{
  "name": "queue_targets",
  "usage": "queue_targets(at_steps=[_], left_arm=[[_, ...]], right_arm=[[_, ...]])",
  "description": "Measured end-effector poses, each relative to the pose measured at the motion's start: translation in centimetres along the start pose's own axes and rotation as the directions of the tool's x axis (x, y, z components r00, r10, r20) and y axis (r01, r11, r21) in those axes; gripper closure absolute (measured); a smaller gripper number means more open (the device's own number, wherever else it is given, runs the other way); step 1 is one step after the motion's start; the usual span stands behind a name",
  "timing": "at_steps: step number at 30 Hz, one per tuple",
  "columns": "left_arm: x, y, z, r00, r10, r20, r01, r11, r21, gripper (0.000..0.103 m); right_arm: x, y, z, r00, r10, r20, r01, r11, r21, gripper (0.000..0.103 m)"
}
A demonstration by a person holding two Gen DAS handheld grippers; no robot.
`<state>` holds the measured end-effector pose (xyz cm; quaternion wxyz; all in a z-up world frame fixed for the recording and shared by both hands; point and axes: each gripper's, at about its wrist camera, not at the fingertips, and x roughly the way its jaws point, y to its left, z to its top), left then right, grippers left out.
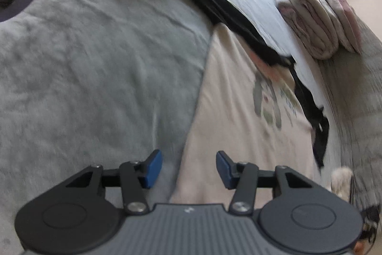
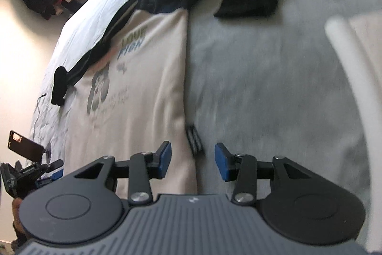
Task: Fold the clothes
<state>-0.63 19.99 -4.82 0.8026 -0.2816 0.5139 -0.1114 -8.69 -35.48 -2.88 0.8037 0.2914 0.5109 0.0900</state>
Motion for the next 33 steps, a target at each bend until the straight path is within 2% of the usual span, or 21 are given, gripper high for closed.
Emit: queue_targets(at_steps=[5,7,8,9,10,11,15,19,27,33], left_arm=[[0.0,0.5,-0.9,0.999,-0.047,-0.014,0.047,0.999,0.017,0.053],[0.0,0.5,-1.0,0.999,-0.052,-0.017,0.052,0.998,0.031,0.057],[0.0,0.5,-1.2,0.999,-0.046,-0.017,0.047,0.998,0.041,0.067],[-0.1,0.5,-1.5,0.999,-0.033,-0.013,0.033,0.998,0.052,0.085],[-0.1,0.5,-1.8,1.000,-0.015,-0.005,0.016,0.998,0.055,0.094],[-0.2,0.5,-2.1,1.000,-0.001,0.005,0.001,0.999,0.047,0.096],[-2.2,0.1,-3.4,0.999,-0.012,0.045,0.012,1.000,-0.005,0.098],[-5.0,-1.1,-5.3,0.997,-0.012,0.077,0.008,0.999,0.045,0.098],[-9.1,-2.7,-9.9,0.997,-0.009,0.077,-0.004,0.987,0.159,0.098],[-8.9,-2.3,-12.8,0.999,0.030,0.040,-0.038,0.974,0.221,0.098]], right_arm=[[0.7,-0.7,-2.3,0.993,0.112,0.048,-0.114,0.992,0.046,0.057],[1.2,-0.7,-3.1,0.987,0.144,0.070,-0.147,0.988,0.041,0.057],[1.4,-0.5,-3.4,0.987,0.142,0.078,-0.144,0.989,0.028,0.060],[1.5,-0.3,-3.7,0.986,0.140,0.086,-0.142,0.990,0.015,0.077],[1.7,-0.1,-4.1,0.986,0.138,0.093,-0.139,0.990,0.003,0.091],[1.6,0.0,-4.3,0.986,0.134,0.102,-0.134,0.991,-0.005,0.094],[-0.4,0.2,-4.4,0.980,0.123,0.154,-0.121,0.992,-0.023,0.096],[-3.4,1.2,-4.3,0.977,0.121,0.178,-0.108,0.991,-0.077,0.096],[-6.9,1.9,-6.4,0.990,0.055,0.129,-0.035,0.988,-0.151,0.096],[-6.5,0.4,-7.8,0.996,0.003,0.086,0.012,0.984,-0.176,0.096]])
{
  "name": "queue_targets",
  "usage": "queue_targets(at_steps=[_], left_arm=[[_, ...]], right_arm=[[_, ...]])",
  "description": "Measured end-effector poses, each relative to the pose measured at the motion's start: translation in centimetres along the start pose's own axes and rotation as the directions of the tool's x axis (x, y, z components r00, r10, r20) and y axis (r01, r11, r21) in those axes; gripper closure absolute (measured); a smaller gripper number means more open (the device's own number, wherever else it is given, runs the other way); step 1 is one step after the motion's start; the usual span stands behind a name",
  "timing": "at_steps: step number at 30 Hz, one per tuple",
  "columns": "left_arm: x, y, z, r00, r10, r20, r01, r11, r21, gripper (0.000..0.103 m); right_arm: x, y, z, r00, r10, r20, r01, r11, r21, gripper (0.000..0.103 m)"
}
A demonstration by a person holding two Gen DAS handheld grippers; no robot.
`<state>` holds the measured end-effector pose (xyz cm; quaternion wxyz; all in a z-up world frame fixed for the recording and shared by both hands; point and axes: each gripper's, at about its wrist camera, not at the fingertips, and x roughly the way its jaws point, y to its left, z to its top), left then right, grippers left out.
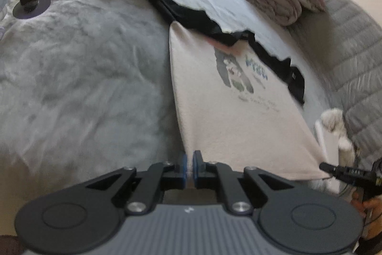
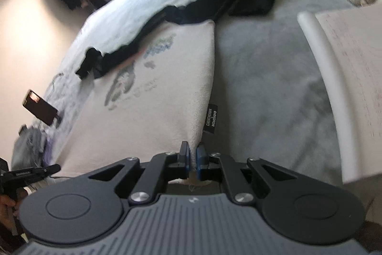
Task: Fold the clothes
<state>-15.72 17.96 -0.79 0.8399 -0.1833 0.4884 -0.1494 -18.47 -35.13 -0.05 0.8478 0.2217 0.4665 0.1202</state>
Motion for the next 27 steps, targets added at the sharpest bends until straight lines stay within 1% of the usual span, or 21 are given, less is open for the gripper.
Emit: queue_targets(at_steps=[4,6,8,9,10,11,12,13,16,18,19,21,23,25,27], left_arm=[[2.2,0.4,-1.0,0.997,0.064,-0.048,-0.063,0.998,0.022,0.098],[2.8,0.6,-1.1,0.996,0.069,-0.064,-0.067,0.997,0.029,0.096],[2.7,0.6,-0.6,0.995,0.064,-0.078,-0.061,0.997,0.042,0.094],[2.5,0.6,-0.2,0.994,0.064,-0.086,-0.060,0.997,0.046,0.087],[2.2,0.6,0.3,0.993,0.073,-0.090,-0.069,0.996,0.054,0.082],[1.8,0.5,0.8,0.992,0.092,-0.082,-0.086,0.994,0.070,0.074],[1.4,0.1,1.3,0.992,0.113,-0.060,-0.107,0.989,0.098,0.070],[1.3,-0.3,1.9,0.992,0.125,-0.035,-0.120,0.985,0.125,0.069],[1.8,-1.6,4.0,0.992,0.126,0.033,-0.129,0.974,0.187,0.064],[2.1,-2.5,5.4,0.989,0.123,0.078,-0.138,0.964,0.228,0.059],[2.6,-2.9,6.0,0.990,0.111,0.092,-0.130,0.961,0.245,0.059],[4.7,-4.1,7.1,0.992,0.076,0.097,-0.100,0.956,0.275,0.058],[7.3,-5.2,8.0,0.993,0.056,0.099,-0.085,0.946,0.312,0.058],[10.0,-6.3,8.8,0.994,0.047,0.096,-0.078,0.935,0.347,0.058],[12.8,-7.4,9.8,0.994,0.046,0.097,-0.080,0.917,0.391,0.058]], right_arm=[[2.5,-0.9,-0.6,0.998,-0.041,-0.057,0.040,0.999,-0.004,0.095],[3.3,-0.8,-0.5,0.996,-0.055,-0.066,0.053,0.998,-0.036,0.094],[3.3,-0.4,-0.1,0.996,-0.058,-0.071,0.053,0.996,-0.078,0.088],[3.2,-0.2,0.1,0.995,-0.062,-0.075,0.054,0.994,-0.097,0.081],[2.9,0.0,0.5,0.995,-0.072,-0.074,0.063,0.991,-0.115,0.076],[2.5,0.1,0.9,0.994,-0.085,-0.069,0.075,0.988,-0.133,0.071],[2.2,0.3,1.3,0.993,-0.097,-0.059,0.088,0.985,-0.151,0.071],[2.0,0.4,1.8,0.993,-0.110,-0.046,0.101,0.981,-0.168,0.071],[2.1,1.1,3.7,0.991,-0.136,-0.003,0.133,0.971,-0.199,0.071],[2.9,1.9,5.0,0.990,-0.137,0.034,0.141,0.965,-0.220,0.071],[3.4,2.4,5.6,0.989,-0.135,0.055,0.144,0.961,-0.234,0.071],[4.7,3.4,6.6,0.986,-0.126,0.108,0.151,0.951,-0.269,0.071],[6.3,4.3,7.6,0.981,-0.113,0.156,0.156,0.941,-0.301,0.071],[8.5,5.0,8.7,0.978,-0.091,0.187,0.148,0.935,-0.323,0.071],[11.1,5.6,9.9,0.977,-0.073,0.201,0.139,0.931,-0.337,0.071]])
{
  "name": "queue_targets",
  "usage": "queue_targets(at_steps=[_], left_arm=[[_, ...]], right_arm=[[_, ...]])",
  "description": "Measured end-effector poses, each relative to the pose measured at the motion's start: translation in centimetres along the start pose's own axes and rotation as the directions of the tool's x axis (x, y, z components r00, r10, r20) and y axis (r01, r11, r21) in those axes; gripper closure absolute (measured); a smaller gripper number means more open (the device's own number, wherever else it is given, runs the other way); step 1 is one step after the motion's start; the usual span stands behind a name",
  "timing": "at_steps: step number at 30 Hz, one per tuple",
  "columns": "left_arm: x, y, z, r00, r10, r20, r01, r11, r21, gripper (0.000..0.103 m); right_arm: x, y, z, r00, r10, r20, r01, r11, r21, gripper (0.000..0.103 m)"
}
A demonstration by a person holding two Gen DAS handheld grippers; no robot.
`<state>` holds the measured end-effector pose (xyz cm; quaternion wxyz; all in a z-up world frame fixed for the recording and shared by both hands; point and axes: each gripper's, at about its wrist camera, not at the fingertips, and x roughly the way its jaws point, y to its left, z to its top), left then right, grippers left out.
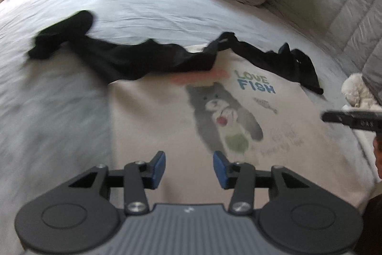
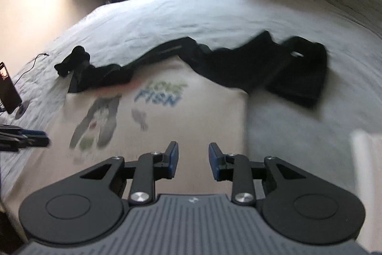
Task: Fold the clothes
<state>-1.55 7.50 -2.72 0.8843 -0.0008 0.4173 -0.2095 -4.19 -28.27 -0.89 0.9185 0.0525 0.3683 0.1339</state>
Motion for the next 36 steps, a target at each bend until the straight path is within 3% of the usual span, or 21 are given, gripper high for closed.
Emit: queue_targets(at_steps=[4,11,12,13,14,19,22,24,26,28,30,33,36], left_arm=[[4.6,-0.6,2.6,0.999,0.021,0.024,-0.023,0.996,0.090,0.059],[9.1,0.6,7.4,0.991,0.053,0.122,-0.076,0.977,0.197,0.057],[9.6,1.2,8.1,0.989,0.061,0.136,-0.087,0.977,0.192,0.054],[10.0,1.8,8.8,0.987,0.064,0.147,-0.090,0.979,0.181,0.058],[10.5,2.5,9.5,0.983,0.079,0.163,-0.106,0.981,0.165,0.069],[12.6,5.9,12.5,0.960,0.178,0.215,-0.192,0.980,0.047,0.070],[13.8,7.2,14.0,0.955,0.208,0.213,-0.210,0.978,-0.017,0.069],[14.0,7.7,15.0,0.952,0.241,0.189,-0.234,0.970,-0.059,0.056],[14.0,8.1,16.0,0.962,0.236,0.136,-0.225,0.970,-0.090,0.048],[14.1,8.7,16.7,0.980,0.180,0.084,-0.170,0.979,-0.117,0.035],[14.3,9.2,16.6,0.990,0.122,0.075,-0.110,0.984,-0.140,0.016],[14.2,9.8,15.6,0.989,0.084,0.125,-0.058,0.978,-0.200,0.017],[14.1,10.3,13.7,0.968,0.079,0.237,-0.025,0.974,-0.225,0.021]], right_arm=[[5.5,0.8,1.7,1.000,-0.009,0.004,0.009,0.999,-0.032,0.070],[12.6,1.7,6.7,0.997,-0.045,0.063,0.050,0.995,-0.083,0.070],[13.5,1.8,7.4,0.996,-0.053,0.071,0.058,0.995,-0.076,0.070],[14.3,1.7,8.1,0.995,-0.061,0.081,0.066,0.996,-0.063,0.071],[15.0,1.4,8.6,0.993,-0.068,0.093,0.072,0.996,-0.043,0.070],[18.1,0.3,11.2,0.984,-0.097,0.150,0.089,0.994,0.059,0.070],[18.6,-1.1,11.5,0.980,-0.053,0.193,0.022,0.987,0.159,0.069],[18.0,-2.8,11.1,0.974,-0.002,0.227,-0.056,0.967,0.250,0.070],[17.1,-4.4,10.9,0.967,0.046,0.252,-0.131,0.935,0.329,0.068],[16.3,-5.7,11.5,0.960,0.084,0.266,-0.177,0.920,0.350,0.068],[15.5,-5.9,12.1,0.961,0.061,0.271,-0.147,0.940,0.307,0.065],[15.3,-5.1,12.6,0.971,0.019,0.237,-0.062,0.983,0.175,0.062],[16.1,-4.1,12.5,0.984,0.025,0.178,-0.043,0.994,0.097,0.061]])
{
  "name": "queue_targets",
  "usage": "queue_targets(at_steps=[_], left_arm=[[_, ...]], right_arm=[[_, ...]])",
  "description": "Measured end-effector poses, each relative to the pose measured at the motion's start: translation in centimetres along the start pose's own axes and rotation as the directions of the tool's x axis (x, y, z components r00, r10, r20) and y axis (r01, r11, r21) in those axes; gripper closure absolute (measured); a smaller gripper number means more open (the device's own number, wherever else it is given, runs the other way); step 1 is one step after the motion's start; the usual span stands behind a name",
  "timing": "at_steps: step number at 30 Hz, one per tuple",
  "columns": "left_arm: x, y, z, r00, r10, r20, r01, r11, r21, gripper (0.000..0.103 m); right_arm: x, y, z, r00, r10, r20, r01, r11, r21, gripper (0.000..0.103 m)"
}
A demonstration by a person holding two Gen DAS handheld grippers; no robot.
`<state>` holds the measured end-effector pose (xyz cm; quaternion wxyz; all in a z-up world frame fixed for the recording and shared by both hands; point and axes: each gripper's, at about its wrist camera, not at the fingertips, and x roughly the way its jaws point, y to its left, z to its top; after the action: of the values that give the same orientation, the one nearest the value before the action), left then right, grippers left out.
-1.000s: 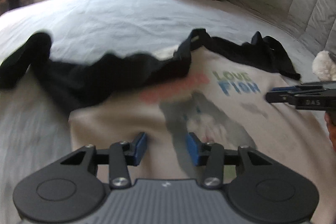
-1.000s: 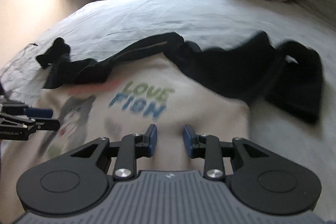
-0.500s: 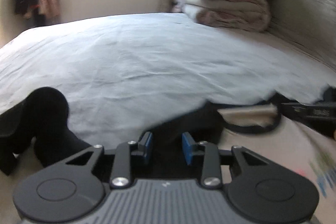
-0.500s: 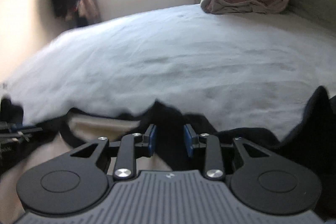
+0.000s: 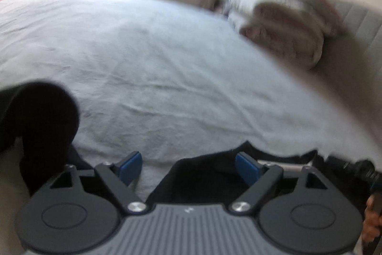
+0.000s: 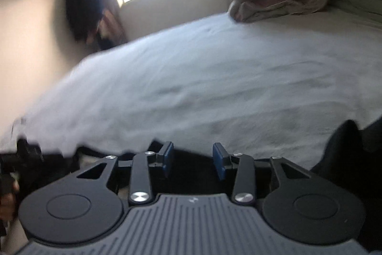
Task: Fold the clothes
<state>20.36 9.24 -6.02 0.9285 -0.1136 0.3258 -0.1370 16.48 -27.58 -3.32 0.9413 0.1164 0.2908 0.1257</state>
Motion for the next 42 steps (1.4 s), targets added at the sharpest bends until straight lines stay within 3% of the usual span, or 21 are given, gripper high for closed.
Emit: queue_targets(at_steps=[1,3,5,7,8,9,12,15,16,17,18,20,26,29,33,35,37,38,39,40,42], left_arm=[[0.0,0.0,0.1,1.000,0.013,0.000,-0.013,1.000,0.022,0.026],[0.0,0.0,0.6,0.997,0.074,0.002,-0.074,0.997,0.029,0.057],[0.2,-0.2,0.6,0.995,0.102,0.000,-0.102,0.993,0.053,0.060],[0.2,-0.7,0.6,0.994,0.109,-0.016,-0.107,0.989,0.101,0.060],[0.1,-0.7,0.6,0.994,0.103,-0.028,-0.099,0.988,0.114,0.060],[-0.1,-0.6,0.6,0.995,0.089,-0.041,-0.083,0.990,0.118,0.060],[-0.6,-0.3,0.7,0.996,0.045,-0.083,-0.034,0.991,0.128,0.055],[-0.7,0.2,0.7,0.995,0.020,-0.095,-0.010,0.995,0.103,0.058],[-0.6,0.2,0.6,0.995,0.033,-0.093,-0.023,0.995,0.100,0.064],[-0.6,0.1,0.6,0.995,0.051,-0.088,-0.042,0.994,0.103,0.089],[-0.6,0.1,0.6,0.995,0.052,-0.082,-0.045,0.995,0.088,0.100],[-0.9,0.1,0.8,0.997,0.064,-0.050,-0.063,0.997,0.033,0.100],[-2.6,-1.2,1.4,0.980,0.176,0.090,-0.183,0.981,0.069,0.100],[0.4,-0.8,0.1,0.956,0.291,0.033,-0.293,0.948,0.125,0.100],[0.3,-0.7,0.4,0.955,0.293,0.038,-0.296,0.950,0.100,0.099],[0.3,-0.7,0.5,0.955,0.295,0.033,-0.297,0.950,0.097,0.097],[-0.2,-0.9,0.9,0.948,0.317,0.025,-0.318,0.944,0.087,0.079],[-0.4,-1.2,1.2,0.945,0.327,0.022,-0.328,0.941,0.083,0.057],[-0.7,-1.5,1.4,0.942,0.335,0.020,-0.336,0.938,0.080,0.048],[-1.0,-2.0,1.8,0.941,0.337,0.012,-0.337,0.937,0.087,0.048],[-1.6,-3.5,2.9,0.948,0.318,-0.008,-0.316,0.944,0.098,0.048]], right_arm=[[0.2,0.5,-0.1,1.000,-0.011,-0.009,0.011,1.000,-0.029,0.061],[0.6,1.5,-0.5,0.999,-0.047,-0.019,0.044,0.994,-0.101,0.061],[1.0,2.0,-0.7,0.997,-0.076,-0.020,0.072,0.986,-0.153,0.062],[1.3,2.2,-0.8,0.995,-0.097,-0.018,0.092,0.979,-0.182,0.072],[1.3,2.3,-0.8,0.994,-0.105,-0.017,0.100,0.976,-0.193,0.092],[1.5,2.4,-0.8,0.993,-0.114,-0.017,0.108,0.973,-0.204,0.100],[1.9,3.0,-1.0,0.989,-0.144,-0.014,0.137,0.960,-0.243,0.101],[2.0,3.4,-1.1,0.986,-0.165,-0.008,0.157,0.950,-0.271,0.101],[1.9,3.4,-1.1,0.986,-0.166,-0.006,0.158,0.950,-0.270,0.101],[1.8,3.4,-1.1,0.986,-0.167,-0.004,0.160,0.950,-0.267,0.101],[1.8,3.5,-1.1,0.986,-0.169,0.001,0.164,0.951,-0.263,0.101],[1.6,3.6,-1.1,0.984,-0.179,0.020,0.178,0.950,-0.257,0.102],[0.9,4.9,-0.9,0.956,-0.254,0.148,0.287,0.916,-0.280,0.102],[3.2,5.0,-1.4,0.955,-0.292,0.058,0.294,0.899,-0.325,0.101],[3.6,4.7,-1.3,0.956,-0.292,0.033,0.286,0.902,-0.322,0.097],[3.5,4.5,-1.1,0.958,-0.286,0.033,0.281,0.907,-0.313,0.089],[3.3,4.3,-1.0,0.961,-0.276,0.032,0.273,0.915,-0.296,0.087],[2.9,4.0,-0.8,0.965,-0.262,0.030,0.260,0.927,-0.271,0.079],[2.5,3.7,-0.5,0.969,-0.247,0.028,0.246,0.939,-0.240,0.063],[2.1,3.4,-0.2,0.973,-0.231,0.026,0.231,0.950,-0.208,0.058],[1.2,2.7,0.5,0.979,-0.200,0.028,0.202,0.969,-0.145,0.056]])
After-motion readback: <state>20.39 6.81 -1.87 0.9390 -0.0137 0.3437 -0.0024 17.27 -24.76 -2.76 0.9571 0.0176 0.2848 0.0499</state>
